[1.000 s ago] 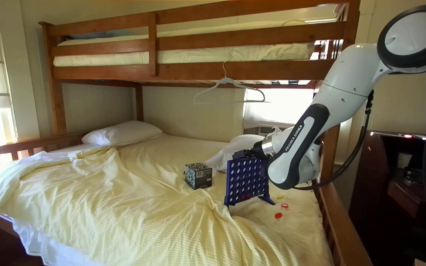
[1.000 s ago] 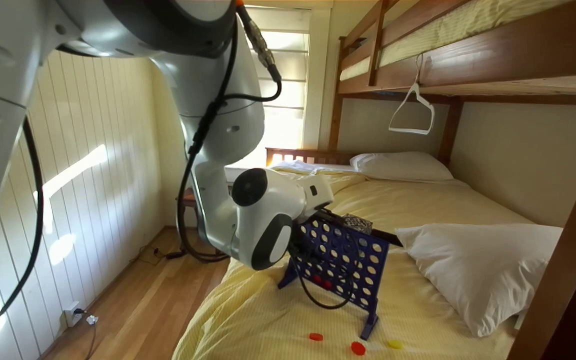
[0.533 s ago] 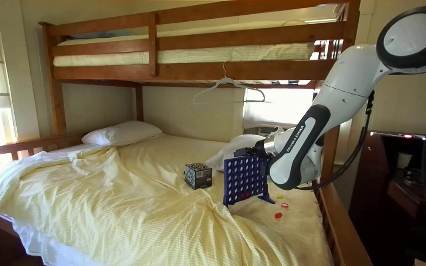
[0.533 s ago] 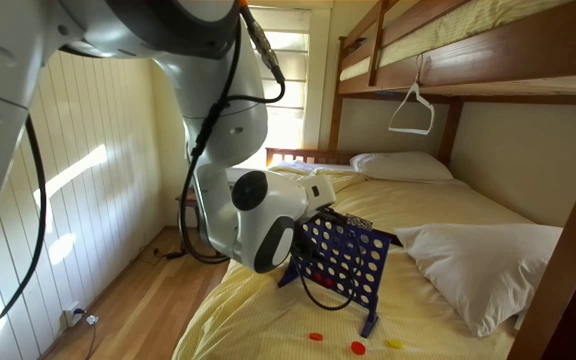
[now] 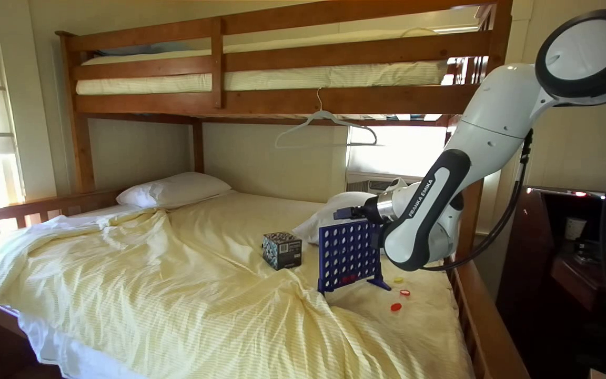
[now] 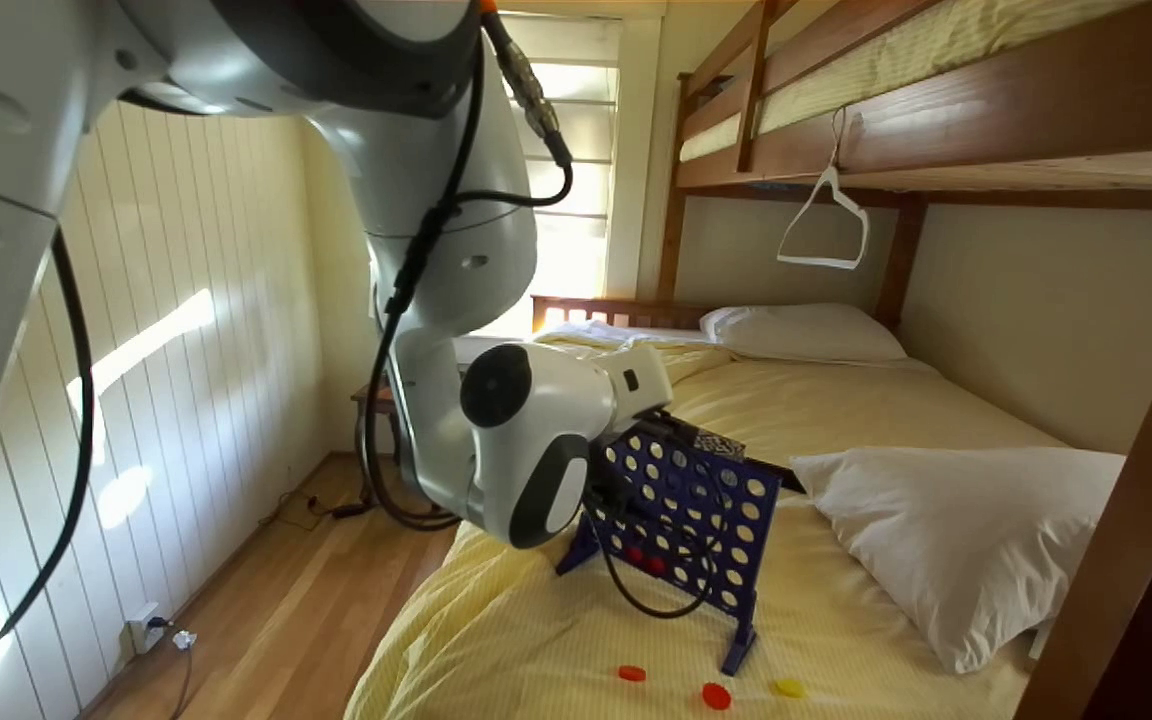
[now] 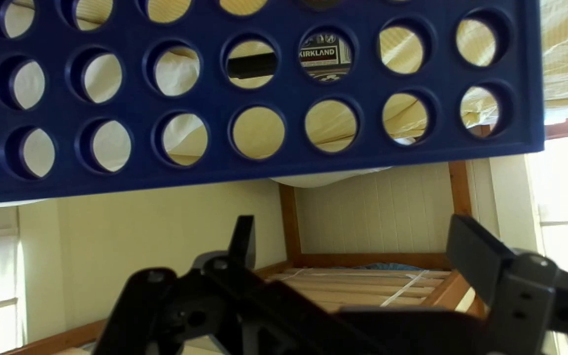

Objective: Put one orange chip in the blue gameboard.

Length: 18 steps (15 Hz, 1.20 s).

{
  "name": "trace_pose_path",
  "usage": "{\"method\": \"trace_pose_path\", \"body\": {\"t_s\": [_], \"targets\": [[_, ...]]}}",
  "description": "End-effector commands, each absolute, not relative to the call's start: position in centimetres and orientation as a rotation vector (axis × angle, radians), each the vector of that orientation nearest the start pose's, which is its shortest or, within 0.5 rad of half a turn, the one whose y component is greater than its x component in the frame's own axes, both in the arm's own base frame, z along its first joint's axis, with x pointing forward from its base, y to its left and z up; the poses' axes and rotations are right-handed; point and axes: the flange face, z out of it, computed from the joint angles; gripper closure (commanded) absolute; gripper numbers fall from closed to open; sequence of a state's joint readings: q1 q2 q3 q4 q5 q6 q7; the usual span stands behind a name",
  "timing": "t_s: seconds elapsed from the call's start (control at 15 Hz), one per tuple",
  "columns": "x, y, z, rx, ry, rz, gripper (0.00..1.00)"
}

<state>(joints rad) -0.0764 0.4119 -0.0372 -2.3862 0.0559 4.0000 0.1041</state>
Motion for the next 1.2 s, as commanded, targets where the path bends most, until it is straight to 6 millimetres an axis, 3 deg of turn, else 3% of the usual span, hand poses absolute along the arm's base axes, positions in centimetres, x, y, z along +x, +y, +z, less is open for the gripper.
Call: {"method": "trace_pose_path", "body": {"t_s": [0.0,0.4,0.8,1.13], "targets": [[52.0,-6.9,30.8,-2.554,0.365,-1.789,0.0],[49.5,-8.0,33.0,-2.557,0.357,-1.739,0.0],[47.6,-9.8,35.6,-2.67,0.4,-1.61,0.0],[47.0,-9.2,37.9,-2.741,0.363,-1.444,0.0]]}}
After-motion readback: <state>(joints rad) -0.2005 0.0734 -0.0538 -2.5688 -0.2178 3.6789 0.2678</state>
